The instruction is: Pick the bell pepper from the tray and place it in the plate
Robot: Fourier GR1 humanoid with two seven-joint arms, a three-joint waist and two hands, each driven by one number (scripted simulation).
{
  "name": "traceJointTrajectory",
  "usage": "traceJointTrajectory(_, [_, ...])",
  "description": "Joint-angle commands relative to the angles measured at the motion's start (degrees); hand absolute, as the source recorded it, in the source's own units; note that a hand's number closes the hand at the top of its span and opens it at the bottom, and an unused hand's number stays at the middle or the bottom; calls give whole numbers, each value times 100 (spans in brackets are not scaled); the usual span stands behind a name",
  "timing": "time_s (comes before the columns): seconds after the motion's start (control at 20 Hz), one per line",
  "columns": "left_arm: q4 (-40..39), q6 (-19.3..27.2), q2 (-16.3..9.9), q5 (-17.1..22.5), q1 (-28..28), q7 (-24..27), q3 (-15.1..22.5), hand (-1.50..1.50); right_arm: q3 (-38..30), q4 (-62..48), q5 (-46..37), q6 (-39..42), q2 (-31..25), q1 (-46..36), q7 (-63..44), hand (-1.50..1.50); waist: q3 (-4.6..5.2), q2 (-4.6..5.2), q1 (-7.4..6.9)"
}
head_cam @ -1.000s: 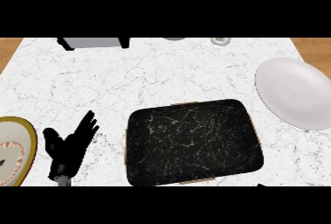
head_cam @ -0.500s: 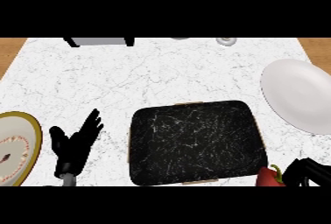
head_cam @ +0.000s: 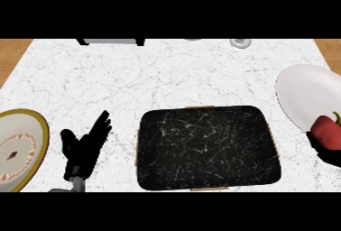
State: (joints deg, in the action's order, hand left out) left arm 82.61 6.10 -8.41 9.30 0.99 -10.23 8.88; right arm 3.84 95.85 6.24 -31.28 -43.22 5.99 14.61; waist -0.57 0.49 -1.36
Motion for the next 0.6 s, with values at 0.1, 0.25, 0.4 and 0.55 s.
traceJointTrajectory(0.1, [-12, 18, 31, -90, -264, -262, 98, 0, -795, -2570, 736, 1064, 105, -1451, 1300, 150, 16, 52, -197])
traceJointTrajectory(0.25, [-77, -32, 102, -56, -143, -242, 142, 0, -918, -3856, 693, 1586, 55, -2028, 1909, 150, 24, 46, -203])
traceJointTrajectory(0.4, [-271, -165, -50, 32, -288, -84, -106, 0, -957, -5042, 553, 1868, 169, -2696, 2407, 150, 29, 55, -203])
traceJointTrajectory(0.55, [-211, -86, 63, -70, -506, -271, 55, 0, -630, -5807, 104, 1815, 28, -2898, 1837, 150, 26, 130, -346])
